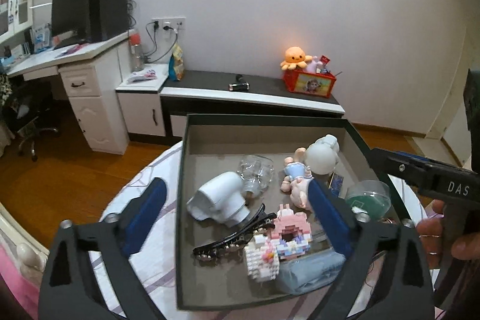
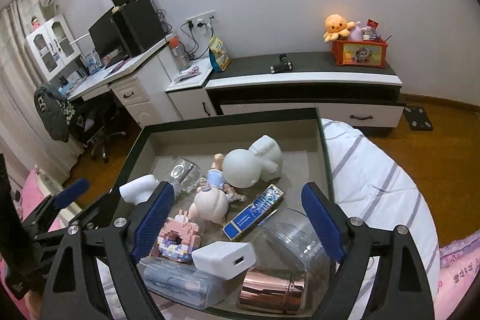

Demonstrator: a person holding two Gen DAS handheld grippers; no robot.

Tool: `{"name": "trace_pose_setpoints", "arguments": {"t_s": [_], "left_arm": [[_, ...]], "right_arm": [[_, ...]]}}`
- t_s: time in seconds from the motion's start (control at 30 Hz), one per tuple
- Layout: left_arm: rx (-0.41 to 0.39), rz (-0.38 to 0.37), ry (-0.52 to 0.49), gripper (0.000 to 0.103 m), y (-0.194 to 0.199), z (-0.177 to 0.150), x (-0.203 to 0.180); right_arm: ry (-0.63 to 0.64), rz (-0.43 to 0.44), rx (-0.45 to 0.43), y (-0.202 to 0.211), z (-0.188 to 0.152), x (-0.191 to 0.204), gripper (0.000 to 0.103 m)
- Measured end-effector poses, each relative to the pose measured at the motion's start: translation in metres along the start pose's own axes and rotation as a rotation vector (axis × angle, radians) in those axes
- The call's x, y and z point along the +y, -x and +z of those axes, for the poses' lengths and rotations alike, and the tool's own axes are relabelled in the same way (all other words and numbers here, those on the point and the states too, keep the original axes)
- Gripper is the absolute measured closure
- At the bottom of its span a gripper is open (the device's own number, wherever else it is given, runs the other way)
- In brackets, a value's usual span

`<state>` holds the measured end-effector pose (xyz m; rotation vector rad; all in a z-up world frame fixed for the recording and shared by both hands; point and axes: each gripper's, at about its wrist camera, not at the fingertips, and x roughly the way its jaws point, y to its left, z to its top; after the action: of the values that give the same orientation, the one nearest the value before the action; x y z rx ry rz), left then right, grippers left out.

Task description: Organize rigid objects

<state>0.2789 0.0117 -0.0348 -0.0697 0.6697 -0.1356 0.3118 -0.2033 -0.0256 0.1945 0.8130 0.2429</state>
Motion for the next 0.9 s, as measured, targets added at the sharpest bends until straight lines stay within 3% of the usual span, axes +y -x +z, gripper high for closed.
{"name": "trace_pose_setpoints", "arguments": {"t_s": [0.27,0.67,0.9], "left_arm": [[-0.053,0.027,-0.029,0.000,0.049,-0.017,-0.008],[-0.167,0.065,-0.036,0.000,0.136,-0.047,-0.017],[-0.192,0.073,-0.043,0.000,0.172,-0.075,-0.029]], "right_arm": [[0.009,-0.016,-0.074,0.040,-0.026,0.007,0.014],[0.083,-0.096,-0.247,0.137,-0.081,0.023,0.014],[0.115,-0.107,-0.302,0.177,-0.116,0.035,0.014]]}}
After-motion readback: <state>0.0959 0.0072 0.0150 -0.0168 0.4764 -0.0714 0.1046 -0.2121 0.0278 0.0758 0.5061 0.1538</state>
